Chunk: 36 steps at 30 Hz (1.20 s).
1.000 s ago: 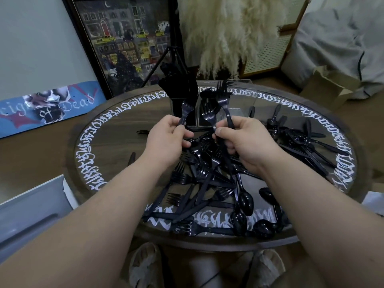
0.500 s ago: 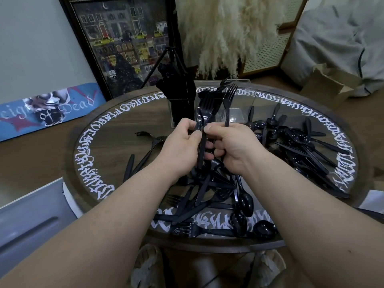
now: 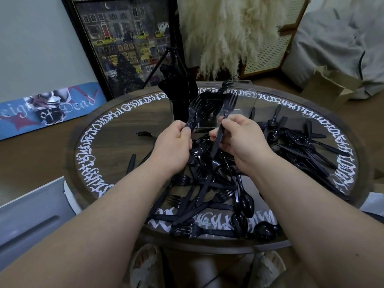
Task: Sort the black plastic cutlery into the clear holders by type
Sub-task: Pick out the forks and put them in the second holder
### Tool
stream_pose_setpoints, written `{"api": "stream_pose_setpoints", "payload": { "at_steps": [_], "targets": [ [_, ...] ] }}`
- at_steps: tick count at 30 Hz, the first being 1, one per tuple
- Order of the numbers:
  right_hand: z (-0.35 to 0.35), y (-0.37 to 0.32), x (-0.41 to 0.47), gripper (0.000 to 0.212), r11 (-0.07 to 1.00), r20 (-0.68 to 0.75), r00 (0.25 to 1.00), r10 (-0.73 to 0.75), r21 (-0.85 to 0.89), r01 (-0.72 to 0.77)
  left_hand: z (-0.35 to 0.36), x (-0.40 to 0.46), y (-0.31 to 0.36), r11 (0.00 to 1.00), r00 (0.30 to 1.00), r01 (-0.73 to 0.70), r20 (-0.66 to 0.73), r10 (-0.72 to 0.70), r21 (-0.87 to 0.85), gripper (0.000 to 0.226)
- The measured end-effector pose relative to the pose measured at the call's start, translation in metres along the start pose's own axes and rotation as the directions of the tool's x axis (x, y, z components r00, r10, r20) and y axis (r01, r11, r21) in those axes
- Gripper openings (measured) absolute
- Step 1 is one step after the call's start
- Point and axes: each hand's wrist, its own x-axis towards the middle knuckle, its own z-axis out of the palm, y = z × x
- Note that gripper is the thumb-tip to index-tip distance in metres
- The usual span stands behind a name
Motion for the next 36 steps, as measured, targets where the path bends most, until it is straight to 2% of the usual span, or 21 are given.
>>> {"api": "stream_pose_setpoints", "payload": {
  "at_steps": [2, 4, 7, 12, 16, 19, 21, 22, 27, 31, 33, 36],
  "targets": [
    [0.000, -0.001, -0.001, 0.013, 0.999, 0.041, 0.999, 0.035, 0.012, -0.036, 0.001, -0.001, 0.000, 1.000, 1.000, 0.010, -0.011, -0.010, -0.014, 0.028],
    [0.002, -0.001, -0.002, 0.010, 0.991, 0.099, 0.992, 0.078, 0.097, -0.087, 0.002, -0.002, 0.000, 0.998, 1.000, 0.017, -0.017, -0.018, -0.060, 0.027],
    [0.007, 0.001, -0.003, 0.011, 0.979, 0.156, 0.983, 0.091, 0.167, -0.117, 0.003, -0.004, 0.001, 0.999, 1.000, -0.001, -0.004, 0.001, -0.033, 0.023],
    [0.010, 0.007, 0.000, 0.011, 0.999, 0.141, 0.989, 0.033, -0.038, -0.028, 0.005, -0.006, 0.006, 0.999, 1.000, 0.004, 0.029, -0.002, -0.048, 0.023],
    [0.008, 0.006, 0.000, 0.009, 0.995, 0.103, 0.995, 0.008, -0.104, 0.003, 0.005, -0.003, 0.004, 0.998, 0.999, -0.036, 0.030, 0.038, -0.049, 0.024],
    [0.003, 0.002, 0.004, 0.017, 0.998, -0.016, 1.000, -0.018, 0.056, 0.019, 0.004, -0.003, 0.004, 0.998, 0.998, -0.046, 0.047, 0.047, -0.033, 0.024],
    [-0.002, -0.003, 0.007, 0.011, 0.981, -0.069, 0.995, -0.069, 0.175, 0.080, 0.004, -0.004, 0.002, 0.998, 0.995, -0.043, 0.086, 0.047, -0.039, 0.026],
    [-0.004, -0.004, 0.008, 0.006, 0.978, -0.081, 0.992, -0.095, 0.180, 0.108, 0.003, -0.003, 0.001, 0.999, 0.994, -0.042, 0.101, 0.045, -0.034, 0.028],
    [-0.008, -0.002, 0.006, 0.013, 0.981, -0.084, 0.983, -0.165, 0.091, 0.172, 0.000, -0.005, 0.002, 0.997, 0.989, -0.066, 0.139, 0.058, 0.051, 0.031],
    [-0.006, -0.002, 0.008, 0.014, 0.971, -0.158, 0.958, -0.239, -0.030, 0.238, 0.000, -0.007, 0.005, 0.985, 0.975, -0.106, 0.210, 0.077, 0.134, 0.035],
    [-0.007, -0.001, 0.009, 0.017, 0.946, -0.169, 0.936, -0.308, -0.157, 0.283, 0.000, -0.007, 0.006, 0.974, 0.961, -0.134, 0.264, 0.083, 0.184, 0.035],
    [-0.009, 0.002, 0.007, 0.034, 0.811, -0.034, 0.892, -0.450, -0.434, 0.392, -0.001, -0.007, 0.007, 0.962, 0.949, -0.152, 0.304, 0.079, 0.225, 0.031]
  ]
}}
